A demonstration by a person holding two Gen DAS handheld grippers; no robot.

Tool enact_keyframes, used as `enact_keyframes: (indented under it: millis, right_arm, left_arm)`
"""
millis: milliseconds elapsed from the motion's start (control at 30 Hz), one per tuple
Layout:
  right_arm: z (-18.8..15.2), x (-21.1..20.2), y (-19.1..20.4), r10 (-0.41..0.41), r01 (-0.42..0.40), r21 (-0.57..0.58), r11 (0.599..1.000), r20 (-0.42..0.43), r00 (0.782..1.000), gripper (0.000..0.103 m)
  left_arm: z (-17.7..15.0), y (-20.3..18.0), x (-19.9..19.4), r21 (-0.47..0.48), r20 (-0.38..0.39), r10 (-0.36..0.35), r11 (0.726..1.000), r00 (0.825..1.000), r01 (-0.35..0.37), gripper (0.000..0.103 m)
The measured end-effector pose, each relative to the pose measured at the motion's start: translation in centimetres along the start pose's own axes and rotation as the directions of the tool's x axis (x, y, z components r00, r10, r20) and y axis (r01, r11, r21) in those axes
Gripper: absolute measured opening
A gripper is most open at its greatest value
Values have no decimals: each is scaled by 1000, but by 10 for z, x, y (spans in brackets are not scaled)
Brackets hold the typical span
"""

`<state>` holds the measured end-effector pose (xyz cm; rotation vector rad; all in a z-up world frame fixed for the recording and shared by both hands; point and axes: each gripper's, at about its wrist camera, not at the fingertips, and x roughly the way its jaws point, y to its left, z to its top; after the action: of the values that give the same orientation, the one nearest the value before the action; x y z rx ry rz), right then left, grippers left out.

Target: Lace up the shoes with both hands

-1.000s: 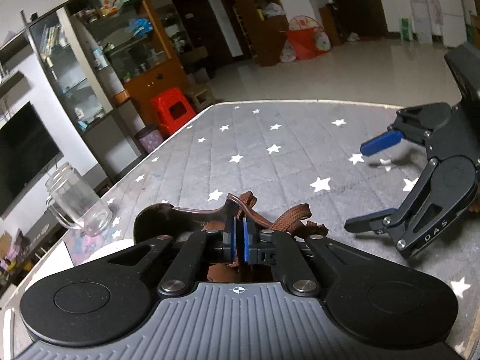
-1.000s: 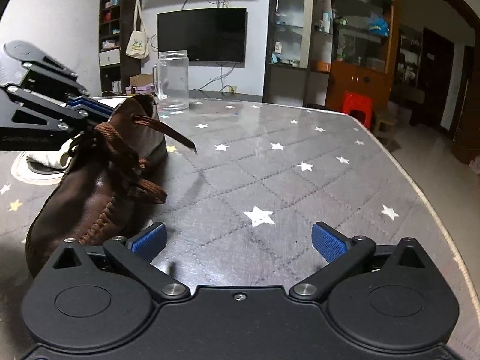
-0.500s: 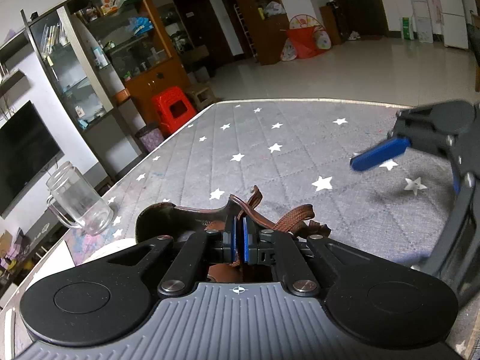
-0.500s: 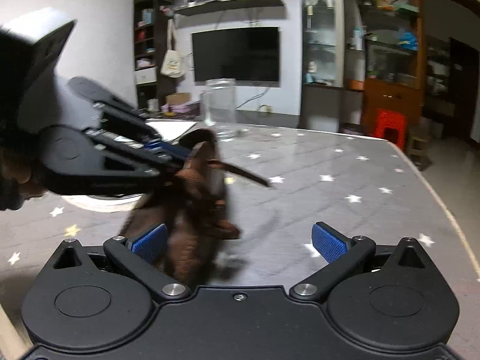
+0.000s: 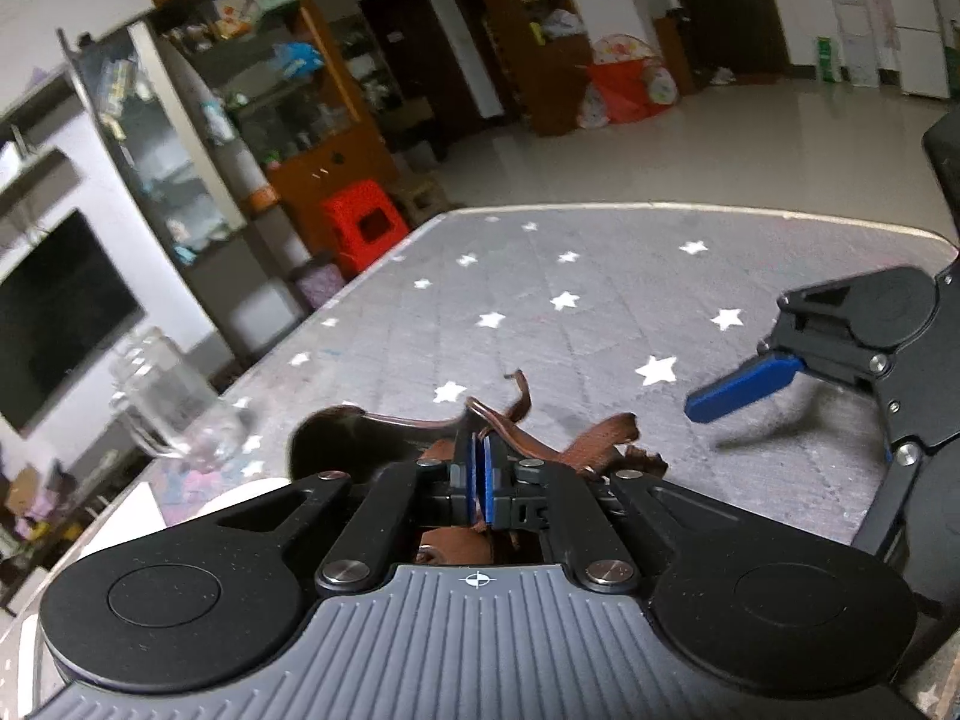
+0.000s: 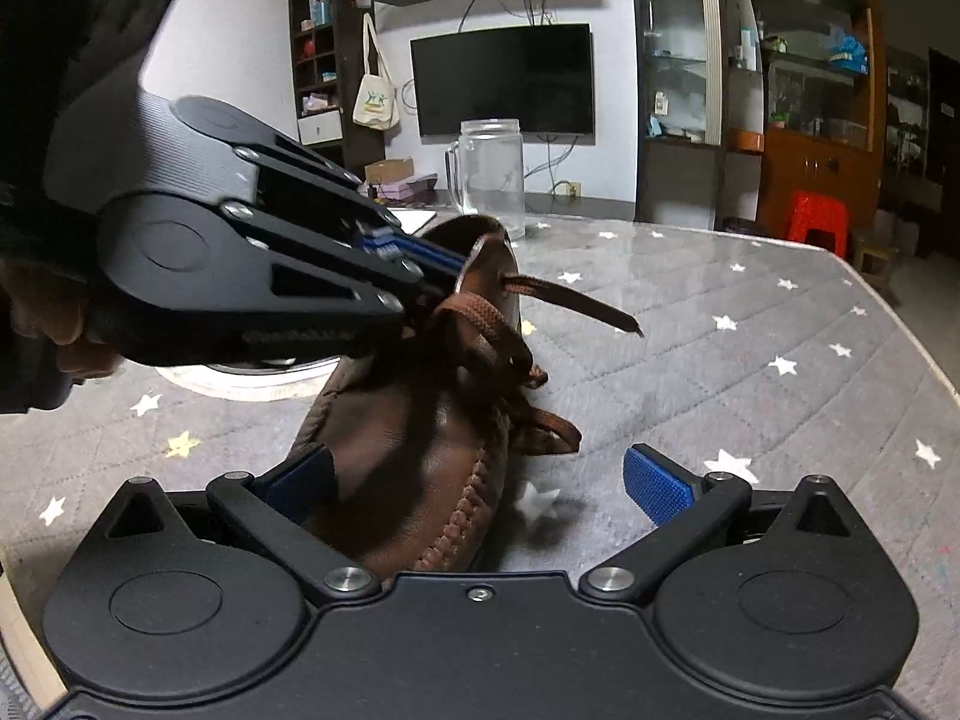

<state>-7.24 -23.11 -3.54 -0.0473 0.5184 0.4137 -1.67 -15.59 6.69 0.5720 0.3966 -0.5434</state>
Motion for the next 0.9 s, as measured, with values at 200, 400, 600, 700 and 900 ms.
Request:
enact_keyframes:
  millis: [200, 400, 600, 700, 900]
  right_arm:
    - [-1, -2, 7, -31, 31, -43, 999, 8, 999, 103]
    - [0, -5, 11, -48, 50, -83, 995, 15, 999, 103]
    - [2, 1, 13, -54, 55, -96, 994, 15, 998, 103]
    - [4, 0, 14, -56, 57, -106, 993, 18, 998, 103]
    - [6, -2, 18, -56, 62, -140, 988, 52, 997, 103]
  left_arm:
    - [-9, 5, -32, -115, 37, 124, 986, 992, -119, 2]
    - [-46, 13, -62, -338, -44, 233, 912, 971, -234, 2]
    - [-59, 31, -62, -436, -159, 279, 840, 947, -321, 3]
    - [-51, 37, -63, -433, -161, 276, 843, 948, -319, 11]
    - [-21, 23, -58, -375, -52, 169, 910, 984, -176, 37]
